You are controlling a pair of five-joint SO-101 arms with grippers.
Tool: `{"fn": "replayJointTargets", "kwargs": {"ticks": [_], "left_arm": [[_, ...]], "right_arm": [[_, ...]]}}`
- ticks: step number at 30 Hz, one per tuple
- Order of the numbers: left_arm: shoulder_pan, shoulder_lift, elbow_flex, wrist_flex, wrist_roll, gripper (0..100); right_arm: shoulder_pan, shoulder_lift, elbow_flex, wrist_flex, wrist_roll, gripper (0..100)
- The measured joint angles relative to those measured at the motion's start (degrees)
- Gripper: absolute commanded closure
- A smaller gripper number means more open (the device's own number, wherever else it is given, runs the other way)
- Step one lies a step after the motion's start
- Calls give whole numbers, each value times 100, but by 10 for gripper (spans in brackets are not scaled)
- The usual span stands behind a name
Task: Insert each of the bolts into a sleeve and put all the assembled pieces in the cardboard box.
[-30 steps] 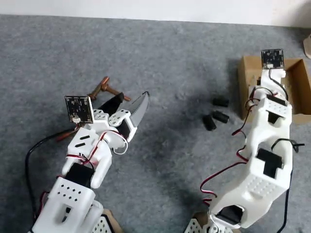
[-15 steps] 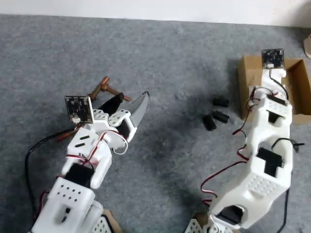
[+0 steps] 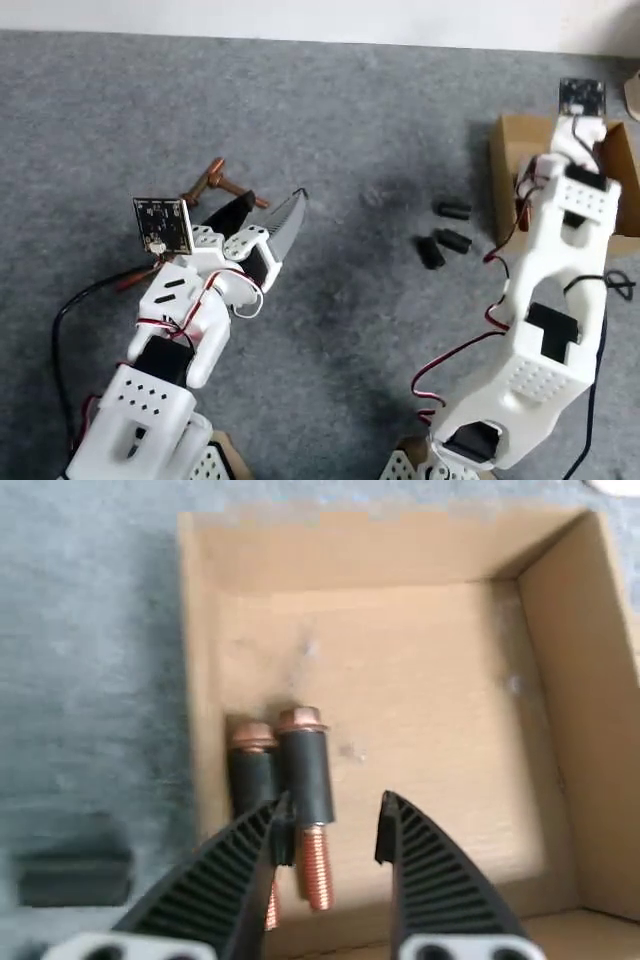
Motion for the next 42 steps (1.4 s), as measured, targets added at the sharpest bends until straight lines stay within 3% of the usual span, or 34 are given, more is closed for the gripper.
{"fn": "replayJointTargets", "kwargs": {"ticks": [7,18,23,35,42], "left_arm": [[0,0,0,0,0,755],[0,0,0,0,0,755],[0,0,18,0,-62,755],[-9,0,149,-35,-431,755],[-273,0,149,-35,-457,755]], "right_arm": [[-440,0,-870,1266,-26,875],[-1046,0,-932,2101,396,875],[-1204,0,-932,2479,1345,875],[-1371,44,-932,3719,4431,872],[-1371,1046,-1029,3991,5310,871]]}}
